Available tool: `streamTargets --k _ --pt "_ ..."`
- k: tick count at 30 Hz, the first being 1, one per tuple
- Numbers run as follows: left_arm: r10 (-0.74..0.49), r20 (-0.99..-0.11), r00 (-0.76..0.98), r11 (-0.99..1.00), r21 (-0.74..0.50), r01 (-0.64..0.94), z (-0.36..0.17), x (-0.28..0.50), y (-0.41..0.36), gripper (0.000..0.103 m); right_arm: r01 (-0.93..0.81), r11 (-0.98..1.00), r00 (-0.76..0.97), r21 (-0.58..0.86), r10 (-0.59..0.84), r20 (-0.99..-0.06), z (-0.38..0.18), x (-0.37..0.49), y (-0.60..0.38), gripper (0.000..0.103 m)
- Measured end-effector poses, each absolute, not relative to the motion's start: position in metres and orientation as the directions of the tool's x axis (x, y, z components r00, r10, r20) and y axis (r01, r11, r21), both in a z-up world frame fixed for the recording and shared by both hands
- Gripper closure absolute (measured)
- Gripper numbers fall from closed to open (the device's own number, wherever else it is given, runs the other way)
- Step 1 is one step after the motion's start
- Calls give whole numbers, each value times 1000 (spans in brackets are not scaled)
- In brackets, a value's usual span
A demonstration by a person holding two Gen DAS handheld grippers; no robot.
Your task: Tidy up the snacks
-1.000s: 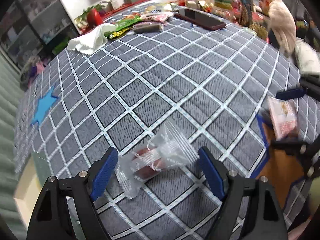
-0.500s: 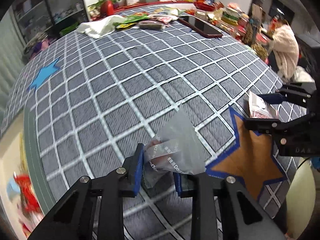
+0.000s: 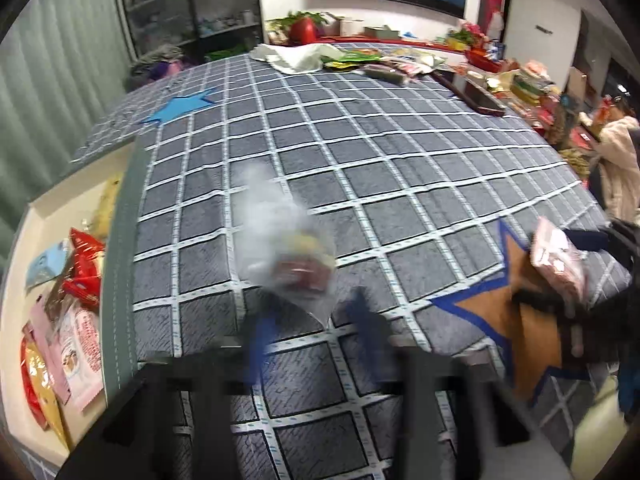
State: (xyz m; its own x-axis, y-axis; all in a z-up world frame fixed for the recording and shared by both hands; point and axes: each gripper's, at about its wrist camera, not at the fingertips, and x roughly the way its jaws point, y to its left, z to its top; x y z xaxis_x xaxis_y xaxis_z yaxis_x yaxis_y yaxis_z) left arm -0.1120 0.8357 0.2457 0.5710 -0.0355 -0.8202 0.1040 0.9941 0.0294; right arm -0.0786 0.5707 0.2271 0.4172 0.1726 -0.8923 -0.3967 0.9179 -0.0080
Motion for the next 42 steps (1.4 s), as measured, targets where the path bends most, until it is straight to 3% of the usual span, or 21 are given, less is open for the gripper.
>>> streamTargets --k 1,7,42 --pt "-39 -825 563 995 20 100 243 -111 837 10 -391 920 432 -5 179 -884 224 -83 572 0" --pt "-75 -805 588 994 -12 112 237 -115 839 1 -389 921 517 -3 216 -828 218 -93 568 0" --pt "-94 -807 582 991 -20 133 238 -114 844 1 -385 923 563 -2 233 -793 218 -95 566 0"
